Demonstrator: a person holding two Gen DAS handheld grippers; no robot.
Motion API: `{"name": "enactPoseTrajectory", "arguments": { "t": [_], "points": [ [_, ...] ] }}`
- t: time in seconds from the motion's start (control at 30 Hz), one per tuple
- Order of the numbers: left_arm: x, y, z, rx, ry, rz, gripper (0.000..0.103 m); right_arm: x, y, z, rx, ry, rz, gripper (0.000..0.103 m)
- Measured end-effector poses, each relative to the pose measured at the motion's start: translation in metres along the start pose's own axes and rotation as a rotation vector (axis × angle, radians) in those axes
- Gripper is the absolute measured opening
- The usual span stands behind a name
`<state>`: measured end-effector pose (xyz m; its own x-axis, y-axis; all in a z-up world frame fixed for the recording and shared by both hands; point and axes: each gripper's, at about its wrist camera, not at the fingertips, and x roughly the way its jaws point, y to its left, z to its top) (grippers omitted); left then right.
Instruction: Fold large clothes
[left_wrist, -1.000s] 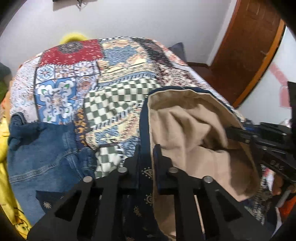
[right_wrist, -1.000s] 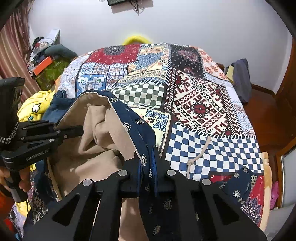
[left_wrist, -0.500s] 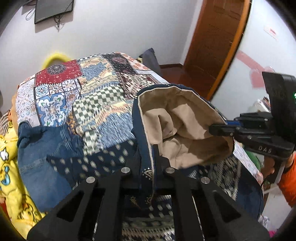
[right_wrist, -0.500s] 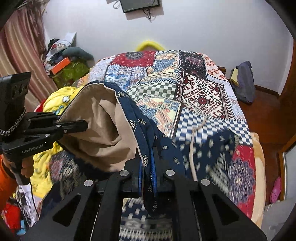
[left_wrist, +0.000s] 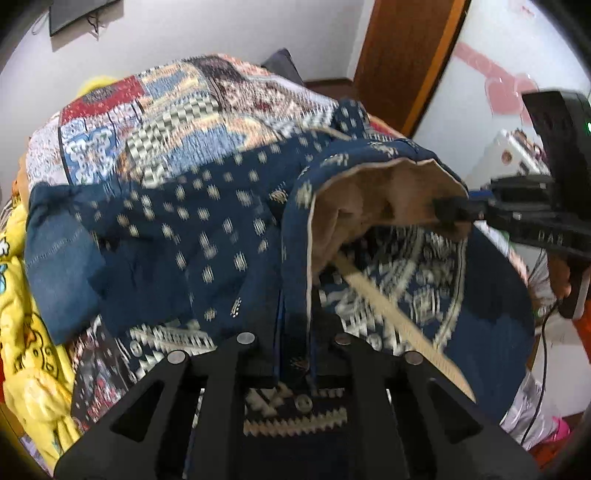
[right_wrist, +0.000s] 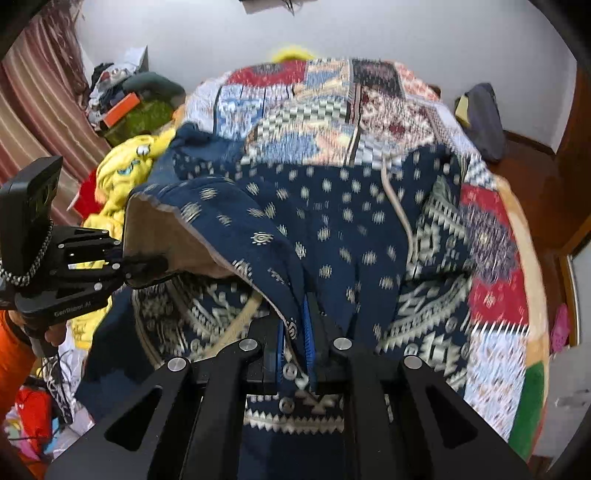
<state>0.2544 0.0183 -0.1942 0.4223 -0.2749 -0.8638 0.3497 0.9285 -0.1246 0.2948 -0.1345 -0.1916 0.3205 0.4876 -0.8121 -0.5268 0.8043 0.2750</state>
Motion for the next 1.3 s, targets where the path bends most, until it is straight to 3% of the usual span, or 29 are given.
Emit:
{"name": "enactPoseTrajectory", "arguments": {
  "t": [0.17,0.23,0.4,0.53,0.63,0.67,0.77,0.97,1.13,1.3],
  "points": [
    [-0.011,-0.008,-0.013,0.007,0.005,-0.003,0.028,-0.008,0.002,-0.005,0.001,-0.009,-0.003,0.013],
    [-0.025,-0.011,-0.012,0.013,-0.035,0.003,0.035,-0.015,0.006,-0.006,-0.014,-0.012,0.0,0.014],
    [-0.067,-0.012,0.004,0.005,-0.155,0.019,0.044,-0.036,0.017,-0.004,-0.051,-0.052,0.027,0.015],
    [-0.076,-0.006,0.021,-0.027,-0.212,0.047,0.05,-0.046,0.025,0.005,-0.071,-0.111,0.016,0.023],
    [-0.062,-0.001,0.027,-0.061,-0.195,0.042,0.05,-0.036,0.026,0.01,-0.059,-0.131,-0.027,0.045],
    [-0.05,0.001,0.026,-0.073,-0.172,0.042,0.05,-0.028,0.025,0.011,-0.057,-0.123,-0.039,0.048],
    [-0.019,0.003,0.018,-0.095,-0.109,0.042,0.051,0.005,0.018,0.009,-0.038,-0.043,-0.066,0.048],
    [0.039,0.01,-0.006,-0.115,0.009,0.126,0.051,0.074,-0.005,-0.008,0.0,0.146,-0.104,0.048],
    [0.044,0.018,-0.015,-0.112,-0.001,0.107,0.056,0.076,-0.012,-0.01,-0.004,0.14,-0.084,0.048],
    [0.016,0.043,-0.008,-0.167,-0.044,0.064,0.057,0.055,-0.023,0.003,0.015,0.077,-0.093,0.048]
  ]
}}
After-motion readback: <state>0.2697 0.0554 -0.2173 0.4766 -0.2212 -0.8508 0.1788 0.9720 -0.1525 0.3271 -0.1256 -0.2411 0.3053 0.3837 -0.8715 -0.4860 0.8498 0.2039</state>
